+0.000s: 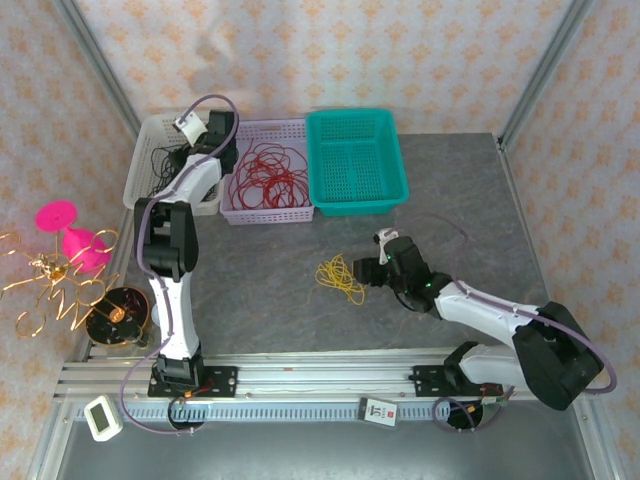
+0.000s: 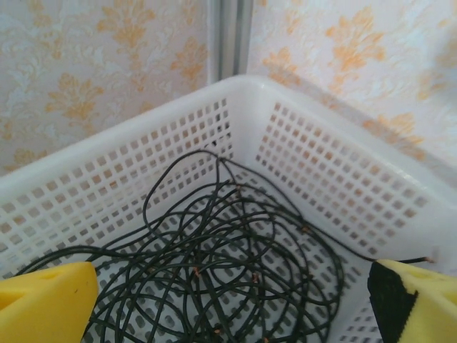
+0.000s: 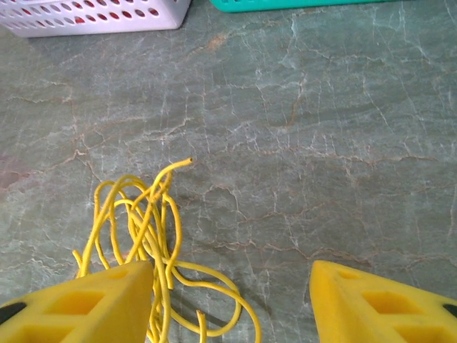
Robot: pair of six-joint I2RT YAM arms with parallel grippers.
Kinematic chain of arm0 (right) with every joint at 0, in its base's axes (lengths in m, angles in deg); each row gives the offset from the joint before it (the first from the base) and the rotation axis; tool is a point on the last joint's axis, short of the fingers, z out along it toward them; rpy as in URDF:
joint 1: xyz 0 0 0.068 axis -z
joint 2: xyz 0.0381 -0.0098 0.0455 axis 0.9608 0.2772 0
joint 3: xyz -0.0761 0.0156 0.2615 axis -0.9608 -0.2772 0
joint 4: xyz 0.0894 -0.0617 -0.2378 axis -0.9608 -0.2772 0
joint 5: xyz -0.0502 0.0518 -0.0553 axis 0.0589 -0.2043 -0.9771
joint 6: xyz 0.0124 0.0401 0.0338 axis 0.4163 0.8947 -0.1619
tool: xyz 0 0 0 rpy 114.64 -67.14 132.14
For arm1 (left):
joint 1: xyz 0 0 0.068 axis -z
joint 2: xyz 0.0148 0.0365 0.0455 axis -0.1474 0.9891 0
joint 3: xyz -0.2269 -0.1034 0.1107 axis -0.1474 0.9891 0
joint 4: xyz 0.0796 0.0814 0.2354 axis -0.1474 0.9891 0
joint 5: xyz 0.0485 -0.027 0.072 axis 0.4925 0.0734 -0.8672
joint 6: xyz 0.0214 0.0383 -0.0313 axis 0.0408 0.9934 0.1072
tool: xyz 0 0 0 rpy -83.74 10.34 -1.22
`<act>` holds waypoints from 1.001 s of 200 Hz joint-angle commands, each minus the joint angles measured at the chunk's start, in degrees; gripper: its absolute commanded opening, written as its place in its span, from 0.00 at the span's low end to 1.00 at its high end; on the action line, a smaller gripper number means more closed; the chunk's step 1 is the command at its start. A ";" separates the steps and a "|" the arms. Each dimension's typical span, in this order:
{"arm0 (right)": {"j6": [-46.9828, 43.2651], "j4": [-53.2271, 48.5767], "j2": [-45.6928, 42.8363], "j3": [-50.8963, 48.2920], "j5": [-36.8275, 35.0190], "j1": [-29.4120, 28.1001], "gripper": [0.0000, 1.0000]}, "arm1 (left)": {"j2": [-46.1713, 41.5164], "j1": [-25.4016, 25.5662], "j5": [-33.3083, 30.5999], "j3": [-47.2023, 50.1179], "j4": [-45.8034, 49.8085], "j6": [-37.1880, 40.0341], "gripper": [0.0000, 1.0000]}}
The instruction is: Untangle the cables
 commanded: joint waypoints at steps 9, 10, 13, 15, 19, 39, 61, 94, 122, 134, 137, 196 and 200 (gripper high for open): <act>0.74 -5.21 -1.09 3.43 0.55 0.10 0.59 | -6.94 1.43 2.89 -0.48 -3.46 3.34 0.99; 0.77 -5.36 -1.09 3.42 0.55 0.10 0.59 | -7.03 1.53 2.92 -0.53 -3.45 3.45 0.99; 0.88 -5.78 -1.08 3.48 0.64 0.11 0.59 | -7.32 1.75 3.08 -0.58 -3.50 3.80 0.99; 0.95 -6.06 -1.09 3.43 0.51 0.08 0.59 | -7.49 1.99 3.17 -0.59 -3.65 4.08 0.99; 1.07 -6.51 -1.18 3.37 0.49 0.09 0.59 | -7.88 2.36 3.25 -0.63 -3.98 4.86 0.99; 1.75 -8.91 -1.18 2.93 0.23 0.11 0.57 | -10.05 4.09 5.16 0.61 -4.87 6.40 0.99; 3.07 -10.63 -1.19 2.37 0.84 0.11 0.54 | -14.15 5.79 10.05 4.28 -7.02 7.50 0.92; 5.26 -9.70 -0.74 1.06 3.85 0.10 0.45 | -22.38 10.68 17.70 14.43 -10.95 10.48 0.85; 4.70 -7.01 3.82 2.43 6.71 0.11 0.41 | -32.41 14.45 25.25 27.89 -15.78 10.70 0.71; 4.21 -6.57 6.25 3.42 7.41 0.07 0.41 | -36.54 15.76 28.34 33.71 -17.96 10.38 0.63; 4.21 -6.57 6.81 3.68 7.44 0.07 0.41 | -37.44 16.08 28.88 34.96 -18.34 10.27 0.62; 3.02 -5.86 12.40 5.15 7.92 -0.02 0.28 | -46.10 23.49 34.53 47.44 -16.12 10.19 0.61; 2.99 -5.86 12.40 5.17 7.30 0.08 0.25 | -46.30 23.80 35.41 48.06 -16.36 10.26 0.61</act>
